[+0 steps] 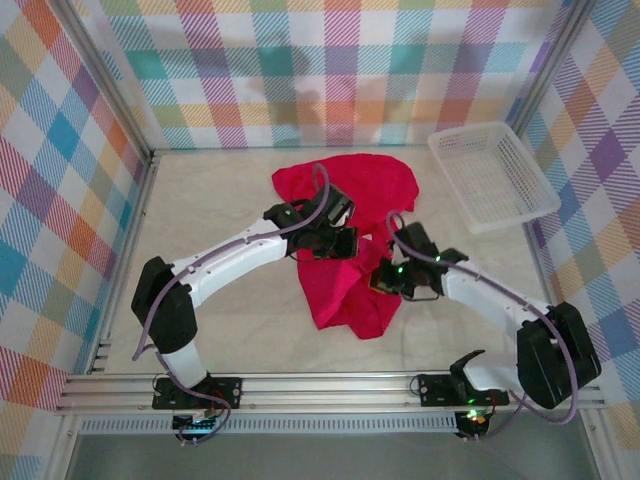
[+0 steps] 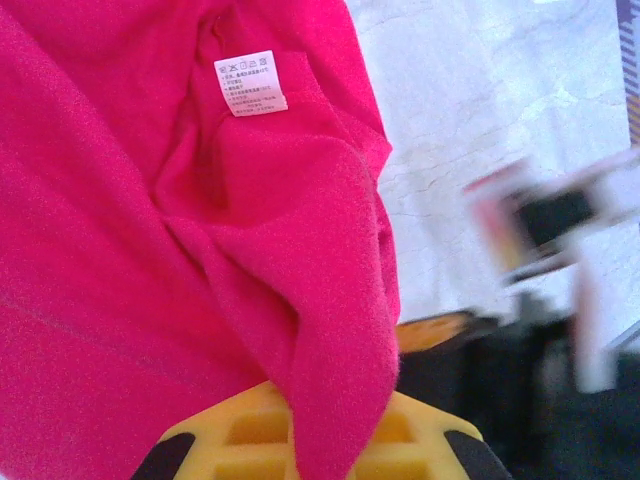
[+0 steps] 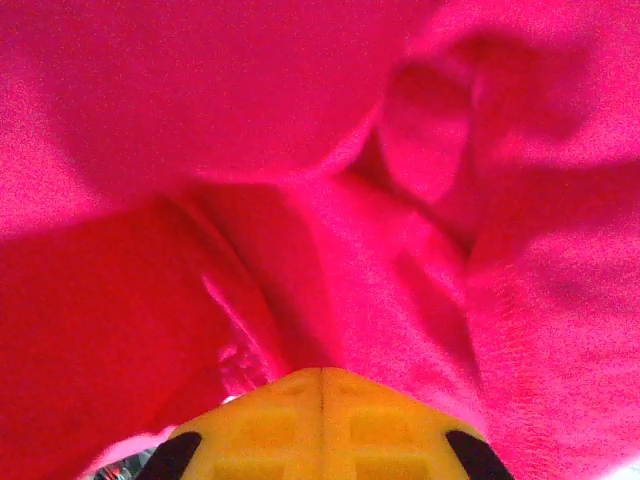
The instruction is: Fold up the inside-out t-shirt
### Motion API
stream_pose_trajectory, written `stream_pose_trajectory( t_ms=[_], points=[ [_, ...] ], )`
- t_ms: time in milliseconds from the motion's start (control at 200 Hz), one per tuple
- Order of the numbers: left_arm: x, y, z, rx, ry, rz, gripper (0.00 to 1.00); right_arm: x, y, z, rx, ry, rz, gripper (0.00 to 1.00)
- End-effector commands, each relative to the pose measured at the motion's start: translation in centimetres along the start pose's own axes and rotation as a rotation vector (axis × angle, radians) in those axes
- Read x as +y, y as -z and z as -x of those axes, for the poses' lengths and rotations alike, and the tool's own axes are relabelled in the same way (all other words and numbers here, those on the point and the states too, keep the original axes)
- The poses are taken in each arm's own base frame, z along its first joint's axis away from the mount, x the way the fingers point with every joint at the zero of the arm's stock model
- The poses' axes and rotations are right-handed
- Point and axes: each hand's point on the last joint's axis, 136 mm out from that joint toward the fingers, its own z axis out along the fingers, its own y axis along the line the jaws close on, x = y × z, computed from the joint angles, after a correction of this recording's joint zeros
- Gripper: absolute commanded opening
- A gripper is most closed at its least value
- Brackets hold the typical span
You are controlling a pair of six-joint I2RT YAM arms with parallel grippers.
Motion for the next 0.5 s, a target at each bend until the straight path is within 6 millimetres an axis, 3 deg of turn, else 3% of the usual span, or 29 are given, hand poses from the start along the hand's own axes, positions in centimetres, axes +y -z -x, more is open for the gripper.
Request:
stream_pose_trajectory(
  t_ms=[0, 95, 255, 385, 495],
  points=[
    [-1.6, 2.1, 1.7, -0.042, 0.060, -0.057, 0.00, 3.3, -1.9, 1.0, -0.084, -0.057, 0.159, 0.00],
    [-2.9, 3.3, 2.7, -0.087, 0.124, -0.118, 0.00, 4.2, -3.8, 2.4, -0.121, -0.087, 0.181, 0.00],
    [-6.3, 4.8, 3.4, -0.122, 0.219, -0.266, 0.00, 6.7, -4.5, 8.3, -0.243, -0.078, 0.181, 0.00],
    [-9.2, 6.9, 3.9, -0.180, 0.236, -0.348, 0.00, 6.6, -4.6, 13.2, -0.324, -0.132, 0.148, 0.00],
    [-11.5, 8.9, 4.4, -0.228, 0.242, -0.411, 0.00, 6.5, -5.3, 16.6, -0.342, -0.198, 0.167, 0.09]
  ],
)
